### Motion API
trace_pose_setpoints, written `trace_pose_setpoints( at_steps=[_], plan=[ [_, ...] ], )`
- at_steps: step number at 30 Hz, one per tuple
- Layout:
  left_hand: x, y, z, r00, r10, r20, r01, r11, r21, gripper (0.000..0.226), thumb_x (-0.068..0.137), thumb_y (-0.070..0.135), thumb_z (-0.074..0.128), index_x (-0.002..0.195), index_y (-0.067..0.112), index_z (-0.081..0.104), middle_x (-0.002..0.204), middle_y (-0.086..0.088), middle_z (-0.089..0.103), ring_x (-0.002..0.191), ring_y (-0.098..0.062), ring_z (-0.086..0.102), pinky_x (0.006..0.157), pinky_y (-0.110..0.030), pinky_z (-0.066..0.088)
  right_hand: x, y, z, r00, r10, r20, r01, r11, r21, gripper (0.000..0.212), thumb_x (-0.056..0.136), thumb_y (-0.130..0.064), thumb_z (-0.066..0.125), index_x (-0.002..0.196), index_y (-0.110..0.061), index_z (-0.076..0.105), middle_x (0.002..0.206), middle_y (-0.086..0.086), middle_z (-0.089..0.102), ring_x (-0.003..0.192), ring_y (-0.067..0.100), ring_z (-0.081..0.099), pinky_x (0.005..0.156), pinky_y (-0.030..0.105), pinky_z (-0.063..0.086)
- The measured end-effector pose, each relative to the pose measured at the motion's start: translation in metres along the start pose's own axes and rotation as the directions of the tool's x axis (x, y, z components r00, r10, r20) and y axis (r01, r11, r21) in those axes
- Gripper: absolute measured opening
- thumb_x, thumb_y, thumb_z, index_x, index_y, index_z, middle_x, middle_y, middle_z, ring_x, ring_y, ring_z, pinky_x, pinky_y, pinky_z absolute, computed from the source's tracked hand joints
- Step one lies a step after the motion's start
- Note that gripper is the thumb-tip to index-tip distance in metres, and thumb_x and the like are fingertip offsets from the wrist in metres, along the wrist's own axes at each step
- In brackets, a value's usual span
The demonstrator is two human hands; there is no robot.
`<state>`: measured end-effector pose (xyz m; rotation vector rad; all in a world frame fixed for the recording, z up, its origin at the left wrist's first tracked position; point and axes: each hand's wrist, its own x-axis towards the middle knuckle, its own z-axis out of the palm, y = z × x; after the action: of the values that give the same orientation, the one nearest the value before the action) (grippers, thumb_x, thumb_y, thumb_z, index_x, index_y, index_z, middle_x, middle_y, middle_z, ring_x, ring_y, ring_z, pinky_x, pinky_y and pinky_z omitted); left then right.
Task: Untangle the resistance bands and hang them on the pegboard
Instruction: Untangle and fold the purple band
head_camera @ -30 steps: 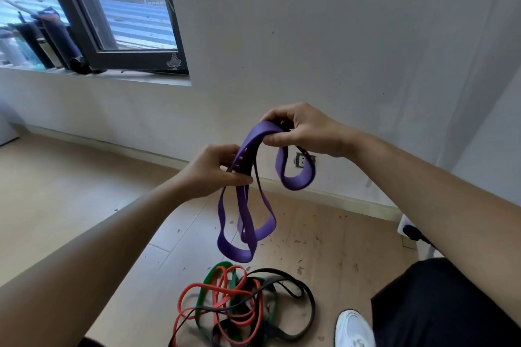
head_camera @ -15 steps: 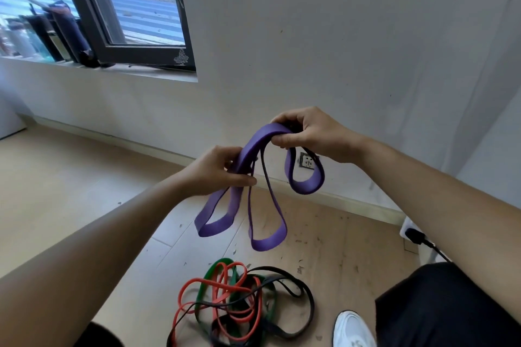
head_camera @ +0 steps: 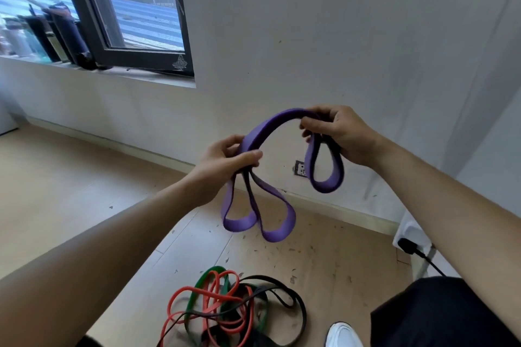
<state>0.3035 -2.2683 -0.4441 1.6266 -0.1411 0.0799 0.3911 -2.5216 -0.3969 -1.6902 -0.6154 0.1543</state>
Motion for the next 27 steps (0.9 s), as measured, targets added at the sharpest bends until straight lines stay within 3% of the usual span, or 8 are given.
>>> trace_pose_setpoints(
  at_steps=[4, 7, 10, 13, 18, 21, 24, 27],
  plan=[
    [0.004, 0.006, -0.002, 0.996, 0.009, -0.085, -0.014, 0.998, -0.054, 0.021, 0.092, 0.012, 0.072, 0.112, 0.011, 0.071, 0.094, -0.007, 0.073, 0.089, -0.021, 0.070, 0.096, -0.034, 0.057, -0.008, 0.023, -0.011, 0.953, 0.217, 0.212, -0.139, 0.933, -0.331, 0.025, 0.088, -0.015, 0.078, 0.111, -0.006, 0.072, 0.104, 0.018, 0.074, 0.098, 0.024, 0.071, 0.099, 0.048, 0.052],
    [0.003, 0.005, 0.003, 1.000, 0.008, -0.023, -0.008, 1.000, 0.008, 0.027, 0.088, 0.019, 0.075, 0.114, 0.014, 0.072, 0.101, -0.007, 0.076, 0.092, -0.020, 0.072, 0.091, -0.028, 0.058, -0.013, 0.023, 0.010, 0.890, 0.314, 0.330, -0.155, 0.890, -0.429, 0.034, 0.086, -0.017, 0.080, 0.118, -0.012, 0.070, 0.110, 0.009, 0.075, 0.104, 0.018, 0.072, 0.096, 0.036, 0.056],
    [0.002, 0.006, 0.011, 0.999, 0.016, 0.029, -0.018, 0.998, 0.061, 0.032, 0.090, 0.011, 0.073, 0.121, 0.008, 0.068, 0.108, -0.011, 0.075, 0.094, -0.018, 0.072, 0.086, -0.024, 0.057, -0.014, 0.008, 0.033, 0.917, 0.212, 0.337, -0.086, 0.931, -0.354, 0.039, 0.087, -0.016, 0.078, 0.125, -0.015, 0.066, 0.110, 0.004, 0.075, 0.098, 0.013, 0.073, 0.077, 0.020, 0.055],
    [0.000, 0.009, 0.012, 0.996, 0.033, 0.078, -0.042, 0.992, 0.118, 0.030, 0.092, 0.008, 0.071, 0.121, 0.004, 0.067, 0.104, -0.008, 0.073, 0.091, -0.015, 0.071, 0.084, -0.022, 0.056, -0.012, 0.000, 0.043, 0.945, 0.103, 0.310, 0.017, 0.932, -0.361, 0.035, 0.087, -0.019, 0.079, 0.120, -0.016, 0.069, 0.103, 0.006, 0.075, 0.090, 0.023, 0.073, 0.079, 0.031, 0.059],
    [-0.004, 0.010, -0.001, 0.992, 0.052, 0.113, -0.074, 0.975, 0.210, 0.031, 0.090, 0.011, 0.073, 0.120, 0.007, 0.066, 0.104, -0.015, 0.074, 0.090, -0.018, 0.071, 0.085, -0.028, 0.059, -0.009, 0.001, 0.052, 0.956, 0.082, 0.283, 0.048, 0.904, -0.424, 0.025, 0.087, -0.017, 0.078, 0.110, -0.010, 0.071, 0.090, 0.008, 0.074, 0.076, 0.018, 0.073, 0.072, 0.040, 0.064],
    [-0.003, 0.001, -0.007, 0.996, 0.050, 0.067, -0.066, 0.962, 0.263, 0.036, 0.086, 0.014, 0.078, 0.117, 0.011, 0.061, 0.103, -0.013, 0.074, 0.092, -0.020, 0.074, 0.083, -0.029, 0.060, -0.008, 0.000, 0.053, 0.954, 0.084, 0.289, 0.060, 0.886, -0.459, 0.037, 0.088, -0.018, 0.077, 0.123, -0.013, 0.066, 0.094, 0.010, 0.073, 0.079, 0.023, 0.075, 0.071, 0.040, 0.064],
    [-0.004, -0.011, -0.011, 0.996, 0.034, 0.079, -0.060, 0.931, 0.360, 0.046, 0.082, 0.028, 0.080, 0.123, 0.019, 0.060, 0.116, -0.002, 0.071, 0.108, -0.016, 0.070, 0.099, -0.039, 0.057, -0.009, -0.002, 0.049, 0.956, 0.087, 0.280, 0.046, 0.900, -0.434, 0.057, 0.090, -0.017, 0.075, 0.143, -0.026, 0.055, 0.095, 0.014, 0.071, 0.076, 0.022, 0.074, 0.068, 0.034, 0.063],
    [-0.010, -0.023, -0.012, 0.996, 0.039, 0.080, -0.073, 0.873, 0.482, 0.062, 0.082, 0.038, 0.081, 0.137, 0.027, 0.054, 0.132, 0.011, 0.062, 0.126, -0.007, 0.057, 0.113, -0.042, 0.045, -0.010, -0.005, 0.044, 0.953, 0.076, 0.292, 0.043, 0.924, -0.380, 0.050, 0.093, -0.013, 0.071, 0.141, -0.023, 0.058, 0.100, 0.013, 0.073, 0.084, 0.025, 0.075, 0.071, 0.038, 0.064]
  ],
)
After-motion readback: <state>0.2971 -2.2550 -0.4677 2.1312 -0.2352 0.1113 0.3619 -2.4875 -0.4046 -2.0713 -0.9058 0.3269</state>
